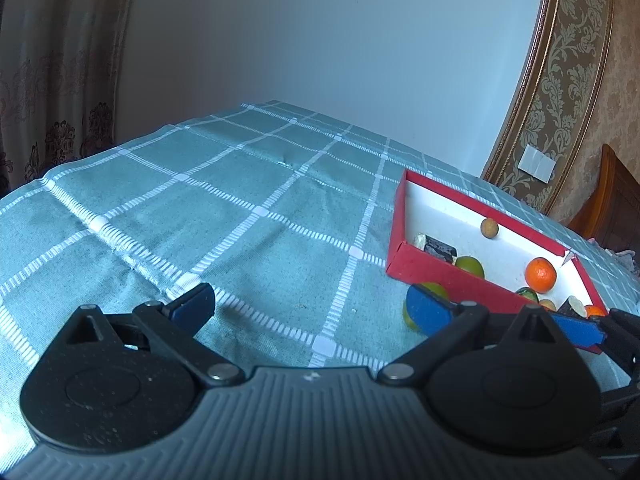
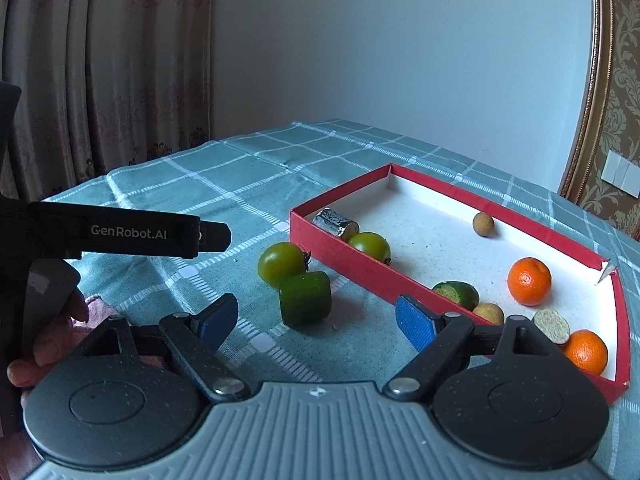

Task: Organize fruits
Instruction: 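Move the right gripper to the green cucumber chunk and grasp it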

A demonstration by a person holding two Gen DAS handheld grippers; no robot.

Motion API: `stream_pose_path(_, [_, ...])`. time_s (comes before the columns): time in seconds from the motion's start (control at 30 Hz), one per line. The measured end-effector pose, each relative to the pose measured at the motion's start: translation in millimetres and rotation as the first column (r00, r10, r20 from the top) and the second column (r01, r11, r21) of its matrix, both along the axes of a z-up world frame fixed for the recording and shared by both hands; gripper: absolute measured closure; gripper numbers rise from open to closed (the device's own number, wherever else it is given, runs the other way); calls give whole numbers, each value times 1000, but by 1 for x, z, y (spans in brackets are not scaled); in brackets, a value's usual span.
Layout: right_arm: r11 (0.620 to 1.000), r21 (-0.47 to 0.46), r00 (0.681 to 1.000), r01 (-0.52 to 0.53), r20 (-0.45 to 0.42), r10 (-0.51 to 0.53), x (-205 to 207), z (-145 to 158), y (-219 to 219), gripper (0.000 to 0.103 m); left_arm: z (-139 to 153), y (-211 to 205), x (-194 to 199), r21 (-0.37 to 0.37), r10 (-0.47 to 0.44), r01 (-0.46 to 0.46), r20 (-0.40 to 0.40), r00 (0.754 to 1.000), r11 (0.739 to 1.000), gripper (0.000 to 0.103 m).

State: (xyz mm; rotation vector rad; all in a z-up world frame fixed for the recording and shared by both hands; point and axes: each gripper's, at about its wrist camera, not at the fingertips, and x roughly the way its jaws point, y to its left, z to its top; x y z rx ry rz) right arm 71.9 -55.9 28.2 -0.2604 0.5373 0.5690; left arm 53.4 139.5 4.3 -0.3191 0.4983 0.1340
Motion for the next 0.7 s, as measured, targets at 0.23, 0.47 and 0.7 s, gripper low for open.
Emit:
stream_pose_path(0.23, [999,-22,999,-26,-40,25,15,-8,4,41,0,1,0,-9,2,-2,0,1000,1000,2])
stream_pose_path(0.47, [999,-30,998,-43,-48,42,21,-9,8,44,0,0,0,0,2,-2,0,1000,1000,2])
stream_pose_path(0.7, [997,-53,997,-61,-48,59,28,-13,17,49,0,-1,0,9,4,-4,-5,1000,1000,1])
